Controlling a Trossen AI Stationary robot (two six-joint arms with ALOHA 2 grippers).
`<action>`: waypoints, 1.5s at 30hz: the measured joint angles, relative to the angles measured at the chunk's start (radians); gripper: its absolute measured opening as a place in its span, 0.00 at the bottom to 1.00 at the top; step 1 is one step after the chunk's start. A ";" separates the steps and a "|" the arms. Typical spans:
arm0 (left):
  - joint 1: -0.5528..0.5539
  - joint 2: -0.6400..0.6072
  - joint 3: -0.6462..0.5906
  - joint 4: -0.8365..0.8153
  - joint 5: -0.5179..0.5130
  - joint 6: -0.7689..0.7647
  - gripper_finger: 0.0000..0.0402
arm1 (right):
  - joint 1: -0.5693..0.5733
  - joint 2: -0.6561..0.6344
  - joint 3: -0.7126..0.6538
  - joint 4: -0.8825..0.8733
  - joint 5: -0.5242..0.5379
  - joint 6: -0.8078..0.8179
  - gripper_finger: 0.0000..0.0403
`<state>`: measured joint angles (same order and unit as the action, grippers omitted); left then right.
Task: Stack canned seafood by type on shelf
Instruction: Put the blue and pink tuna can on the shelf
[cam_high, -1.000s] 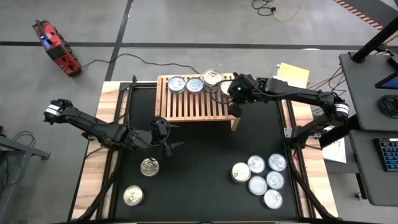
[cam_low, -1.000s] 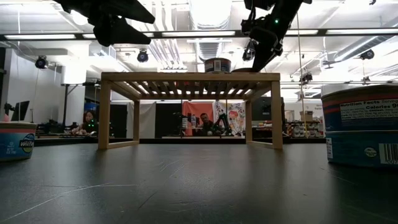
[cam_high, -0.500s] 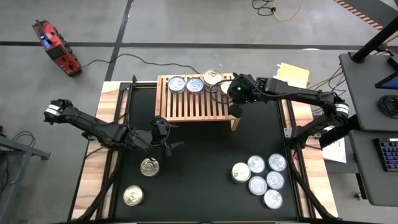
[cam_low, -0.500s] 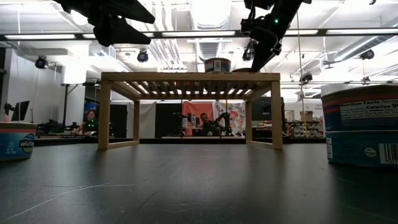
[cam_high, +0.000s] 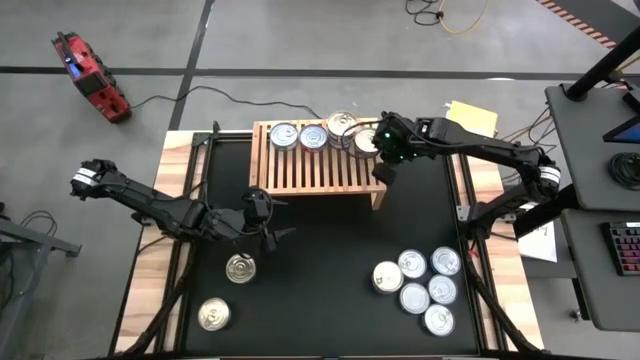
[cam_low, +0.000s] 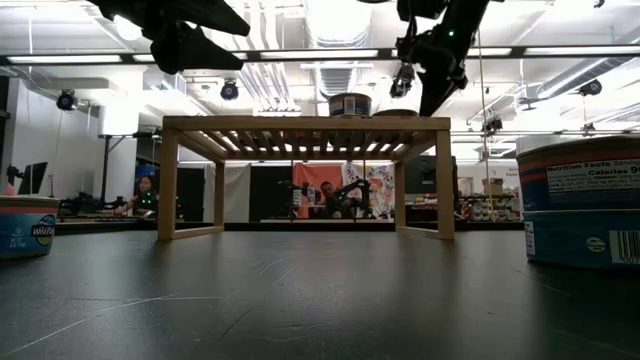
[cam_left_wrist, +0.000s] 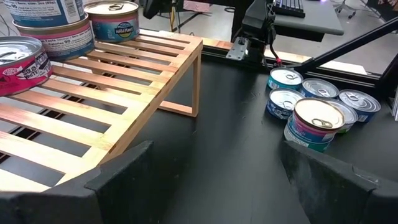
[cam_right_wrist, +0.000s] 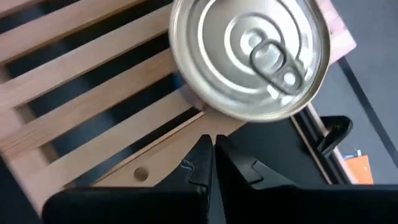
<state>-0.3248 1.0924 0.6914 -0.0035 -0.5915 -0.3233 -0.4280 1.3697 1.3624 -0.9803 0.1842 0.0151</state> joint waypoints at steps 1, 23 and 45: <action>0.000 0.000 0.000 0.000 0.000 0.000 0.83 | -0.006 0.003 0.000 0.013 0.000 -0.001 0.03; 0.000 0.000 0.000 0.000 0.000 0.000 0.83 | -0.025 0.041 0.000 0.083 0.001 -0.071 0.03; 0.000 0.000 0.000 0.001 0.000 0.000 0.83 | -0.139 0.043 0.000 0.037 0.078 -0.009 0.03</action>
<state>-0.3248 1.0924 0.6918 -0.0021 -0.5915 -0.3237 -0.5673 1.4123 1.3628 -0.9435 0.2624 0.0059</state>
